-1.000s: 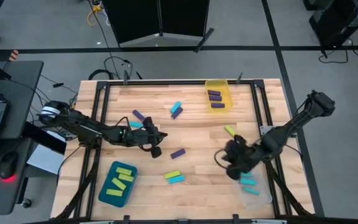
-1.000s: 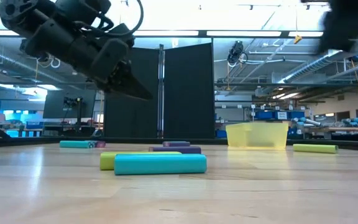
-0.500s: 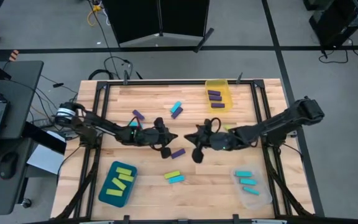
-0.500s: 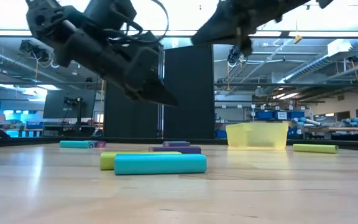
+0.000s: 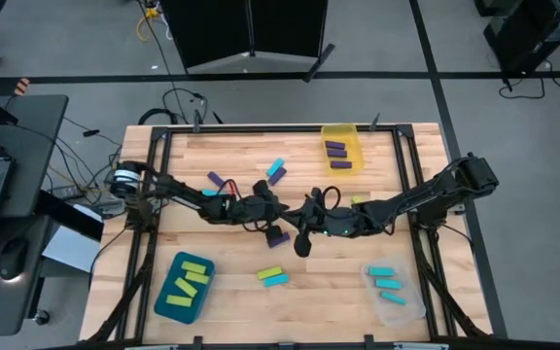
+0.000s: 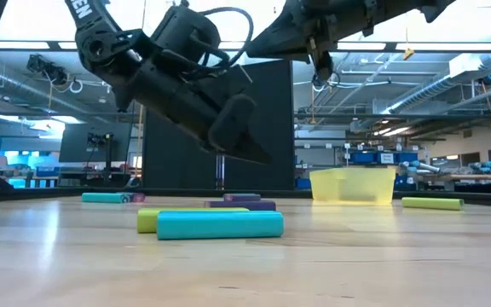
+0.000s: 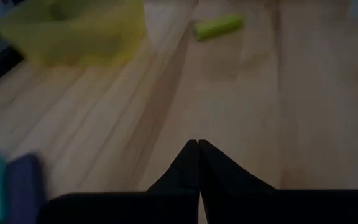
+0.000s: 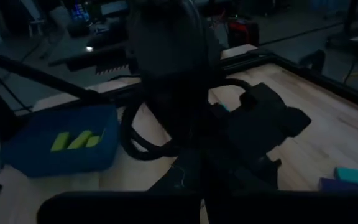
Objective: Sort blocks
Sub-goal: Put the violet block into the transparent yellow bin
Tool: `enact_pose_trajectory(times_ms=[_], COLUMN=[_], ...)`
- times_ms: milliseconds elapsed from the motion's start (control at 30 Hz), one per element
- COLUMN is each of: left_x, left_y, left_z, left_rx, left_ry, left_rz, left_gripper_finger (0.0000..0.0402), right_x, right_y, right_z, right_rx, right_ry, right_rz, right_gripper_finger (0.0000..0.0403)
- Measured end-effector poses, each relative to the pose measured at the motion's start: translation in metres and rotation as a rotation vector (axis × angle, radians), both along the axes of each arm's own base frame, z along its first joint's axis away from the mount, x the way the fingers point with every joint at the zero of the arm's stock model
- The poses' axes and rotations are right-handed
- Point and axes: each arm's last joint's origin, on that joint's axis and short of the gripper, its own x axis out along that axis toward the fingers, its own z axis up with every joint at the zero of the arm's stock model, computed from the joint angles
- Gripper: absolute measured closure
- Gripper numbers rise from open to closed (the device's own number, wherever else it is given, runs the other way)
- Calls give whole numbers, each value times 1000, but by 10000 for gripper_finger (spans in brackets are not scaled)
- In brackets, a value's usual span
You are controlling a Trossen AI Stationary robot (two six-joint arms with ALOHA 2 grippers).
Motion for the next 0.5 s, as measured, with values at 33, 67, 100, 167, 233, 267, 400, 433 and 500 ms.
enact_pose_trajectory(times_ms=[33, 67, 100, 167, 233, 267, 400, 433, 500], left_x=[1, 0, 0, 0, 0, 1, 1, 2, 4], left_y=[1, 1, 3, 7, 9, 10, 11, 11, 11], left_z=[0, -1, 0, -1, 0, 1, 2, 3, 6], left_rx=[-1, -1, -1, 0, -1, -2, -3, -3, -6], left_ry=[-3, 3, -1, 2, -9, -15, -31, -43, -57], left_rz=[0, 3, 6, 24, 31, 33, 35, 34, 29], left_gripper_finger=[396, 396, 396, 396, 396, 396, 396, 396, 396], right_x=[0, 0, 0, 1, 1, 1, 1, 2, 3], right_y=[0, 0, 0, 0, 0, 0, 0, 1, 1], right_z=[0, 1, 2, 2, 2, 3, 3, 3, 1], right_rx=[-4, -9, -9, -8, -7, -6, -6, -5, -6], right_ry=[-3, -9, -13, -18, -22, -27, -35, -39, -36], right_rz=[1, 3, 3, 4, 5, 4, 5, 5, 6], right_gripper_finger=[391, 391, 391, 391, 391, 391, 391, 391, 391])
